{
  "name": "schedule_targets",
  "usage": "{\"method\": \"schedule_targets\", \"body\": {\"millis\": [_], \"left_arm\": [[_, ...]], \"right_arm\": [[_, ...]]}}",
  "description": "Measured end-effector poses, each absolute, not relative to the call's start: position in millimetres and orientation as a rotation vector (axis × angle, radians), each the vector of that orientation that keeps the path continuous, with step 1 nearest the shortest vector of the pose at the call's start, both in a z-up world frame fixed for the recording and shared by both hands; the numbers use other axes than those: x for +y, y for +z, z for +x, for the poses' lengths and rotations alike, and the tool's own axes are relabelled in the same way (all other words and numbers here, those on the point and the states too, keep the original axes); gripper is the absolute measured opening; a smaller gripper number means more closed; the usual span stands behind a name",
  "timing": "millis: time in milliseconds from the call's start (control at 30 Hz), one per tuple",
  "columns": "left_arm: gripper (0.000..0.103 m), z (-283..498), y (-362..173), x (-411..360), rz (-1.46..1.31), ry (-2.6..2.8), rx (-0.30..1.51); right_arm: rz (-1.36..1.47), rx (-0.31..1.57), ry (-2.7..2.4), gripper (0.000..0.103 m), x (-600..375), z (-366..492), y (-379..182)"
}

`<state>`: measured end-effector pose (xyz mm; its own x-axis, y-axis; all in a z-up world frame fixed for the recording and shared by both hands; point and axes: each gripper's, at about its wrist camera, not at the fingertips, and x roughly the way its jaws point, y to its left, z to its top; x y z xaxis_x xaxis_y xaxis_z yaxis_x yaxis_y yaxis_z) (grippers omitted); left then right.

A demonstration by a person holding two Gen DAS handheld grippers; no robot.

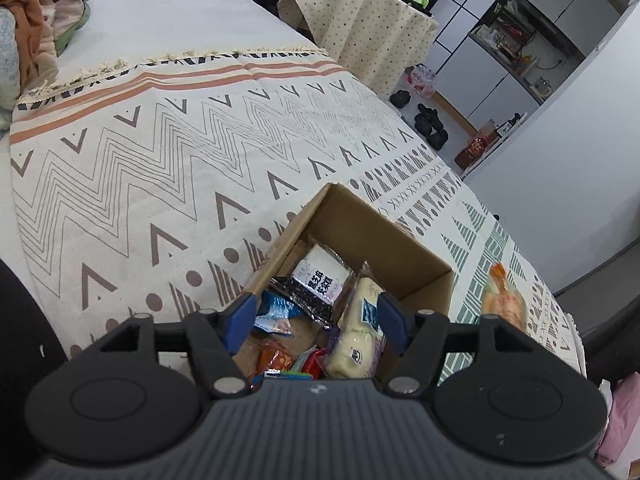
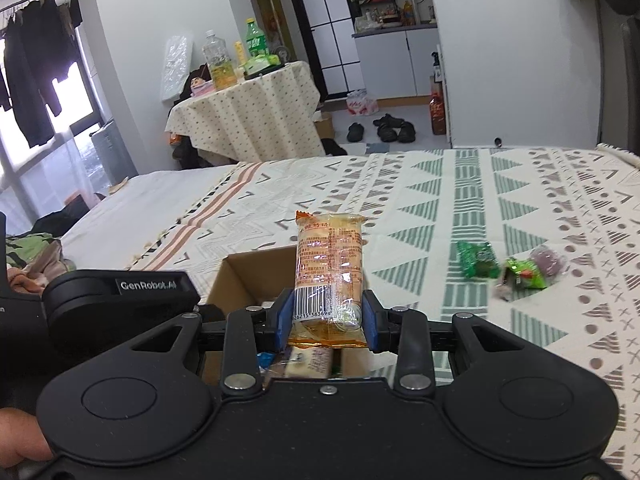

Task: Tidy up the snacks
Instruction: 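Carry the blue packet and orange wafer into the box and release both, then move both grippers to the green and purple candies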

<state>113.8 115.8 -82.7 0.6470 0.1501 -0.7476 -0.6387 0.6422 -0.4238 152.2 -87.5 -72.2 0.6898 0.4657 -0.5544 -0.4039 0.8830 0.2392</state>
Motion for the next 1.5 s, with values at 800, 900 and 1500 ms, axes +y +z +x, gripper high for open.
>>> {"method": "schedule_targets", "body": {"millis": [800, 900, 1500], "left_arm": [[0.087, 137, -81, 76, -0.631, 0.391, 0.761], [0.089, 140, -76, 66, -0.604, 0.385, 0.753], [0.097, 172, -66, 0, -0.437, 0.277, 0.770]], "right_arm": [[0.145, 0.754, 0.360, 0.058, -136, 167, -97], [0.153, 0.754, 0.342, 0.058, -149, 168, -99], [0.224, 0.707, 0.264, 0.075, -223, 186, -116]]}}
